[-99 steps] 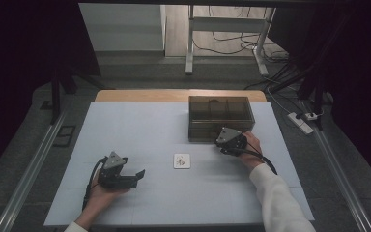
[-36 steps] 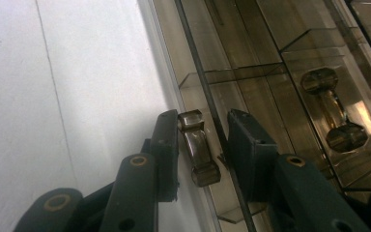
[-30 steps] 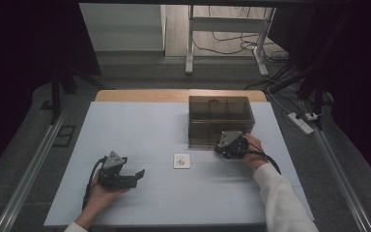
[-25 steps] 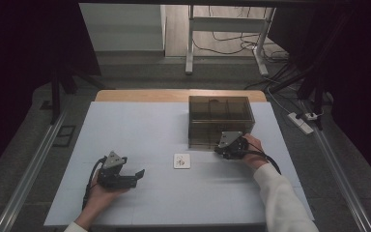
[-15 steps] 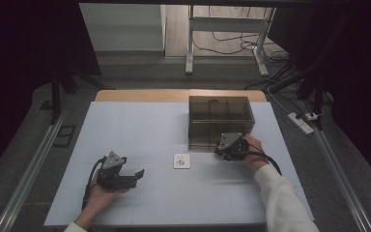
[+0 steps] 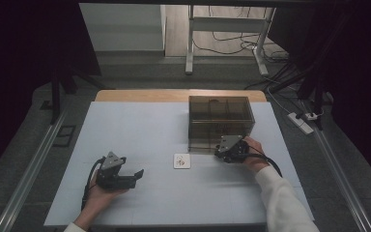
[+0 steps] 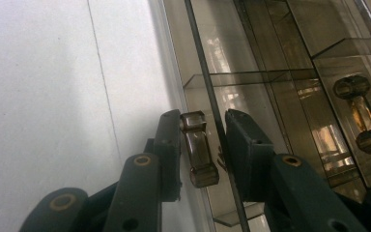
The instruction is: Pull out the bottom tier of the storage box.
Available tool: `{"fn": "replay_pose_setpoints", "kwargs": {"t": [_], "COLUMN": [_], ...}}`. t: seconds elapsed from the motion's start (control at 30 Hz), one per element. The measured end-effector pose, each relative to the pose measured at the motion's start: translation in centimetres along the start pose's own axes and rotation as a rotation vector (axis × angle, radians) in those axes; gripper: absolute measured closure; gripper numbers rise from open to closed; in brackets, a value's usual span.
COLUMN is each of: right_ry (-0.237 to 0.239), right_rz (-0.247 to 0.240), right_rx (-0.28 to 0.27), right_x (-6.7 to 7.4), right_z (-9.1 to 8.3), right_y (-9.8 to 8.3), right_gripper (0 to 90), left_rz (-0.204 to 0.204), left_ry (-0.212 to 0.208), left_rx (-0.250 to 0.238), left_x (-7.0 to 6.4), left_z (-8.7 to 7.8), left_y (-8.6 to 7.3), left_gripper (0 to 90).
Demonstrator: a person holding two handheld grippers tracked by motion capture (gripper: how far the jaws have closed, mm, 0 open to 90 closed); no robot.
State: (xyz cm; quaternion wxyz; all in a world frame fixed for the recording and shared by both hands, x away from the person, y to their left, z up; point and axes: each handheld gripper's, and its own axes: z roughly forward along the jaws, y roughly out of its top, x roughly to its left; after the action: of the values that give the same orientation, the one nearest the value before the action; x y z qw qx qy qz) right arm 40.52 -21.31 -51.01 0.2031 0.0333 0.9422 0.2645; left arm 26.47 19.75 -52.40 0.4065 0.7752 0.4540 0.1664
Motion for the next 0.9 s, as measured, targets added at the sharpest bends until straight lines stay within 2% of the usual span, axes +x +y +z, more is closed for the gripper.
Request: {"fn": "replay_pose_setpoints", "kwargs": {"t": [0.9], "right_ry": [0.025], "right_rz": [0.004], "right_rx": [-0.004], "right_x": [0.13], "right_z": [-0.74], "right_y": [-0.54], "right_gripper": [65.9], "left_rz": [-0.004], "left_ry": [-0.001], "left_rx": [0.0], "left_x": [0.03], "left_z": [-0.05], "left_y": [-0.05], "left_gripper": [14.1]}}
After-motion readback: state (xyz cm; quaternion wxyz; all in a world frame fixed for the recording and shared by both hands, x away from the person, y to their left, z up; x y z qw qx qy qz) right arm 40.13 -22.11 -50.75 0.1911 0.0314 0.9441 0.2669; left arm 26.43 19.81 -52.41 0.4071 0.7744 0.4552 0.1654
